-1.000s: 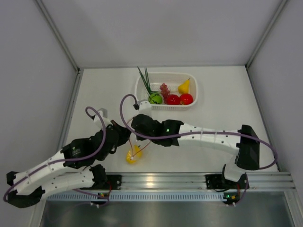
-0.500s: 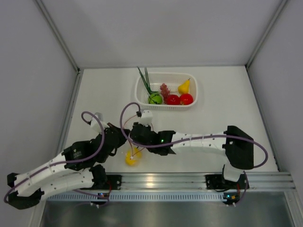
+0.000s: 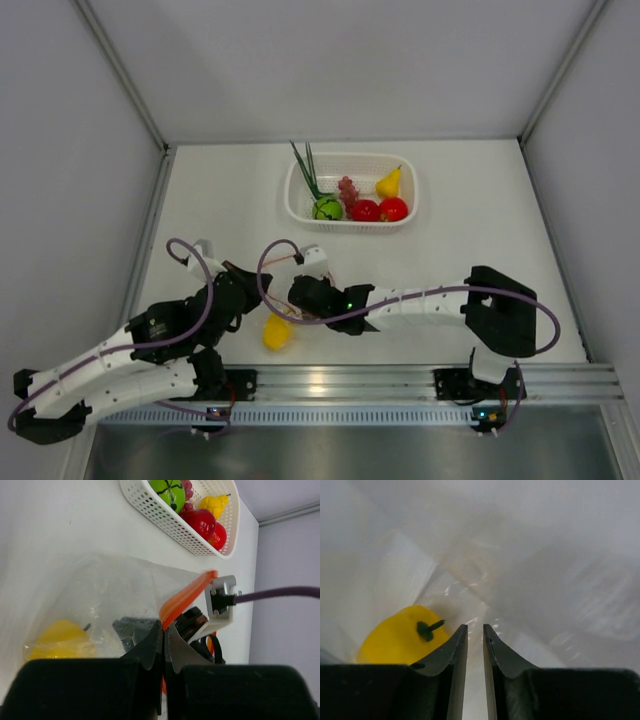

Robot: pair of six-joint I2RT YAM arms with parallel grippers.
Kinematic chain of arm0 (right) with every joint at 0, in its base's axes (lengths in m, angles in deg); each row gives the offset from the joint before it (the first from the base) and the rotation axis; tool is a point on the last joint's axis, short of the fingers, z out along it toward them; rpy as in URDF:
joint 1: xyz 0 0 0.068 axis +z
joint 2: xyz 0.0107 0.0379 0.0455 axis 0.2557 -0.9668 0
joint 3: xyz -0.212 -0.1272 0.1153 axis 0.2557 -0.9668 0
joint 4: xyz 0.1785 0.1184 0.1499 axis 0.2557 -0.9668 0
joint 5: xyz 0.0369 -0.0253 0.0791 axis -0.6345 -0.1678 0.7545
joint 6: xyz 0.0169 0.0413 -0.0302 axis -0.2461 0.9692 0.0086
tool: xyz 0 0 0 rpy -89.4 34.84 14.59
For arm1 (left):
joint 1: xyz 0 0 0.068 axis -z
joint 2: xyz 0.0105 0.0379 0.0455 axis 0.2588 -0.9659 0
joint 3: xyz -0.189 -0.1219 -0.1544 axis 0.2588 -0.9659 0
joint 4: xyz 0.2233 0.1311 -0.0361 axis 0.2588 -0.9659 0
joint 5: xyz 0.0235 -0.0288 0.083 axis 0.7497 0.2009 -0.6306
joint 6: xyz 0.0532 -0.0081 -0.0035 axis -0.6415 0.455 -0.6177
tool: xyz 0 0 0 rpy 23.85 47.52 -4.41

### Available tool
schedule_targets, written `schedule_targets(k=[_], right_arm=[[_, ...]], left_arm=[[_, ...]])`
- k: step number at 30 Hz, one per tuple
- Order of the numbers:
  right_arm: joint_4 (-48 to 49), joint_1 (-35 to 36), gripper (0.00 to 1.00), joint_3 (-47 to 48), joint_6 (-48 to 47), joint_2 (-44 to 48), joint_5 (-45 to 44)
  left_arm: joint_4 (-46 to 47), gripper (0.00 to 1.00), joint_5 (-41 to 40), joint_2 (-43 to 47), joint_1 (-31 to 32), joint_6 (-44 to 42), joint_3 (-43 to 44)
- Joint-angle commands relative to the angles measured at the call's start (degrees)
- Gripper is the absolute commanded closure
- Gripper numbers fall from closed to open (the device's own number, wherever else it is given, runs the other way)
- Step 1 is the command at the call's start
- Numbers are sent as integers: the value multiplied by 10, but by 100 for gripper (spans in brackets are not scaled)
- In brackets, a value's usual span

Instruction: Open the zip-top bag and remove the fake food

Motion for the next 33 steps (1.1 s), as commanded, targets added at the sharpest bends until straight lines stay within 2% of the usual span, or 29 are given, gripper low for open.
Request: schedule_targets(k=[1, 5, 9, 13, 15, 17, 19, 20, 25, 32, 33], right_arm=[[-91, -38, 81, 10, -6, 25, -59], [-229, -65, 83, 58, -5, 21, -197], [-269, -93, 84, 80, -39, 46, -285], [-251, -98, 84, 88, -96, 85, -345], [-191, -96, 83, 68, -151, 119, -339], [-148, -93, 82, 43, -187, 152, -294], [-116, -93, 82, 7, -191, 168, -254], [-114, -93, 80, -3, -183, 177, -218], [-163, -86, 72, -25, -111, 163, -141], [-197, -83, 49, -54, 1, 139, -107], [-201, -83, 40, -56, 9, 137, -107]], left_arm=[[30, 100, 15, -1, 3, -43, 32], [50, 100, 49, -8, 3, -83, 50], [62, 100, 73, -15, 3, -121, 65], [77, 100, 85, -23, 3, -158, 69], [101, 100, 90, -27, 3, -186, 58], [111, 100, 91, -33, 3, -200, 44], [130, 100, 93, -48, 3, -198, 20], [138, 100, 99, -51, 3, -194, 10], [176, 100, 109, -78, 4, -156, -47], [184, 100, 64, -90, 51, -135, -52], [184, 100, 63, -93, 61, -135, -49]])
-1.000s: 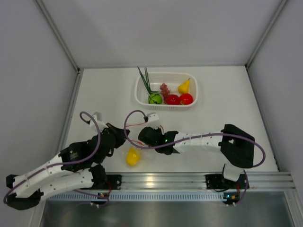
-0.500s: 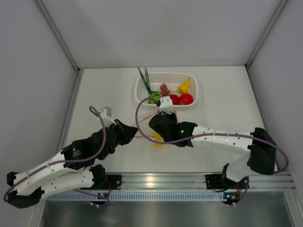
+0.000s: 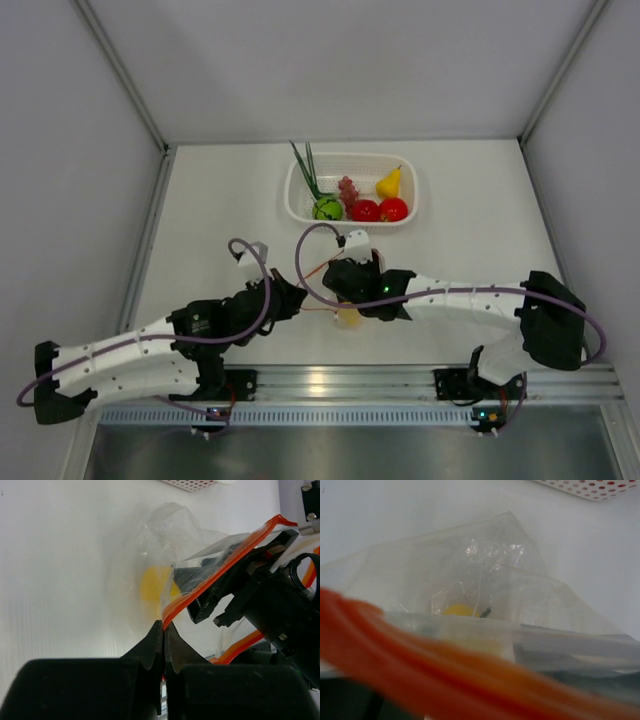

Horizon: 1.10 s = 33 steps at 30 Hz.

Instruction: Open the zip-top bag and remove the fake food

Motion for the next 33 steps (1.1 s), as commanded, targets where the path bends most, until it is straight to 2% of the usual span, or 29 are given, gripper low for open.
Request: schedule_targets(k=[1, 5, 10, 17, 21, 29, 33], right_arm=[[-26, 0, 37, -4, 77, -6, 12], [-38, -6, 28, -5, 117, -27, 14], [-36, -12, 27, -10, 143, -56, 33], [-63, -12, 15, -17, 188, -98, 21], [-50, -16, 14, -16, 187, -130, 28], [-13, -13, 45, -23, 156, -88, 26], [-9, 9, 48, -9, 123, -65, 23]], left_arm=[[25, 100, -31, -11, 23, 12, 12], [25, 100, -34, -36, 35, 19, 20], [25, 100, -37, -51, 44, 34, 20], [25, 100, -44, -54, 47, 41, 19], [25, 100, -45, -64, 47, 39, 23], [22, 100, -61, -54, 47, 20, 34], [22, 100, -80, -45, 47, -3, 49]])
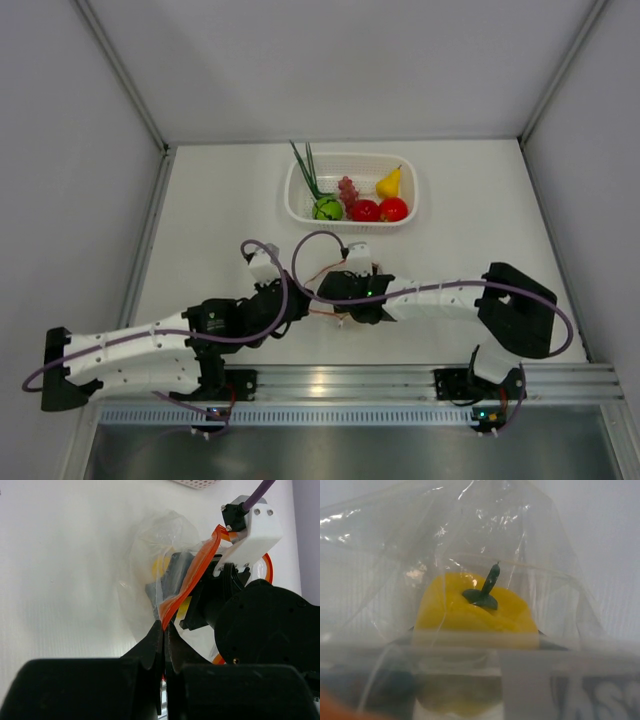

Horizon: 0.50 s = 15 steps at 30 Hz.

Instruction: Open the zip-top bag and remove the fake food

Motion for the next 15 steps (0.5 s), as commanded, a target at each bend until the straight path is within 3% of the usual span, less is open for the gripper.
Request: schedule_targets(k=[1, 15], right_arm=[[9, 19, 48, 19, -50, 43, -17], [98, 144, 50, 40, -229, 149, 1]], left_arm=[[15, 100, -41, 19, 3, -29, 37], [14, 100, -102, 54, 1, -125, 52]])
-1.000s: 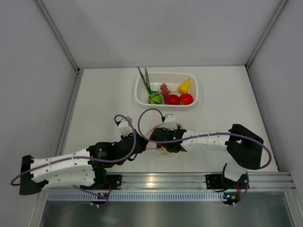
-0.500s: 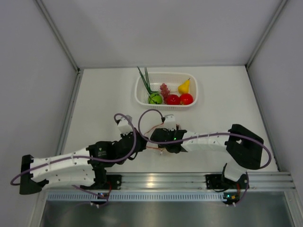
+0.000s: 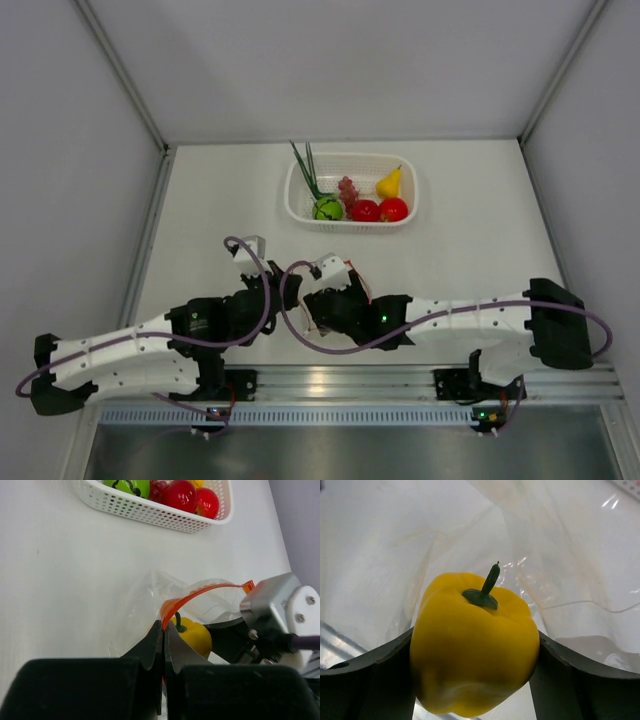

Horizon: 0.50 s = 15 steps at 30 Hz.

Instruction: Open the zip-top bag and remove the fake food

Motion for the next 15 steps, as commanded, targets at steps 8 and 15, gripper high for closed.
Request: schedule_targets(k=[8, 15], right_arm=[[46, 24, 55, 33, -92, 105, 25], [94, 24, 55, 9, -144, 183, 92]], left_arm=[[13, 100, 22, 14, 0, -106, 26], [13, 100, 41, 7, 1, -123, 25]])
